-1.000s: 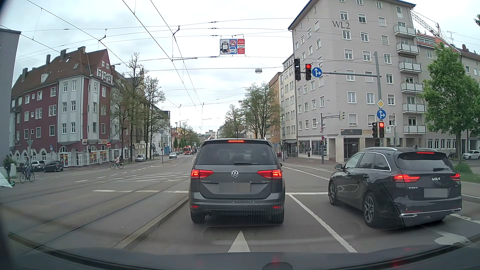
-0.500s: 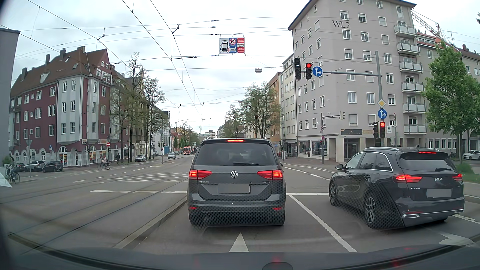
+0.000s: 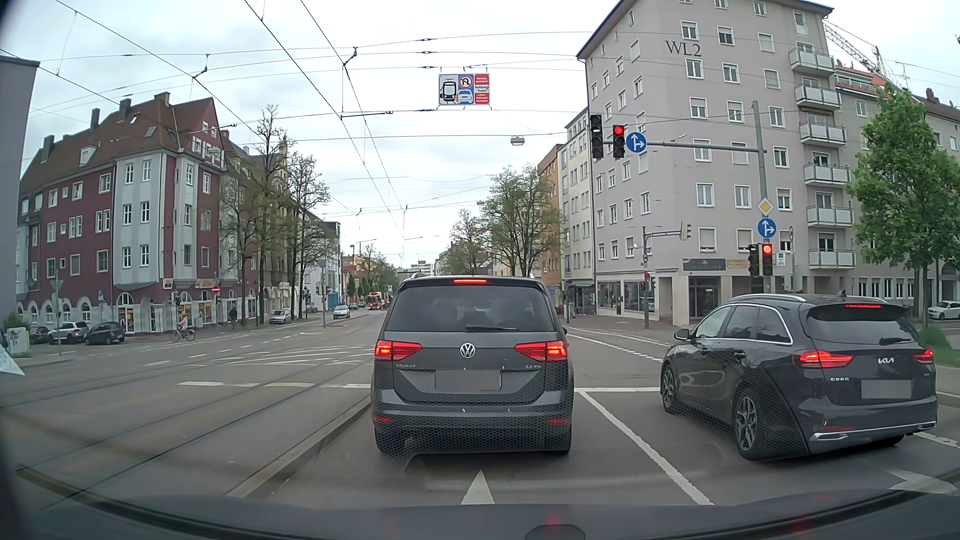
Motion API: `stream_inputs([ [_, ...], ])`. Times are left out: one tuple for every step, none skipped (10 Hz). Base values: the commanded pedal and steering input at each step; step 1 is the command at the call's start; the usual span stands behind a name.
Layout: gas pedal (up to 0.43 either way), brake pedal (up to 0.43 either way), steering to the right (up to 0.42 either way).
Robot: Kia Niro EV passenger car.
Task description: Follow the waypoints while adhering to traffic rules and regulations
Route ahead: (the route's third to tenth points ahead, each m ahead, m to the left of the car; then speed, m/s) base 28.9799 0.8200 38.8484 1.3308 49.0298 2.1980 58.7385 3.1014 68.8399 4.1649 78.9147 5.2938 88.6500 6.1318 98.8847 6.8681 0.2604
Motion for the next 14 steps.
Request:
stream_inputs([
  [0.0, 0.189, -0.005],
  [0.0, 0.189, -0.005],
  [0.0, 0.195, -0.005],
  [0.0, 0.201, -0.005],
  [0.0, 0.201, -0.005],
  [0.0, 0.207, -0.005],
  [0.0, 0.207, -0.005],
  [0.0, 0.207, -0.005],
  [0.0, 0.213, -0.005],
  [0.0, 0.213, -0.005],
  [0.0, 0.213, -0.005],
  [0.0, 0.213, -0.005],
  [0.0, 0.213, -0.005],
  [0.0, 0.213, -0.005],
])
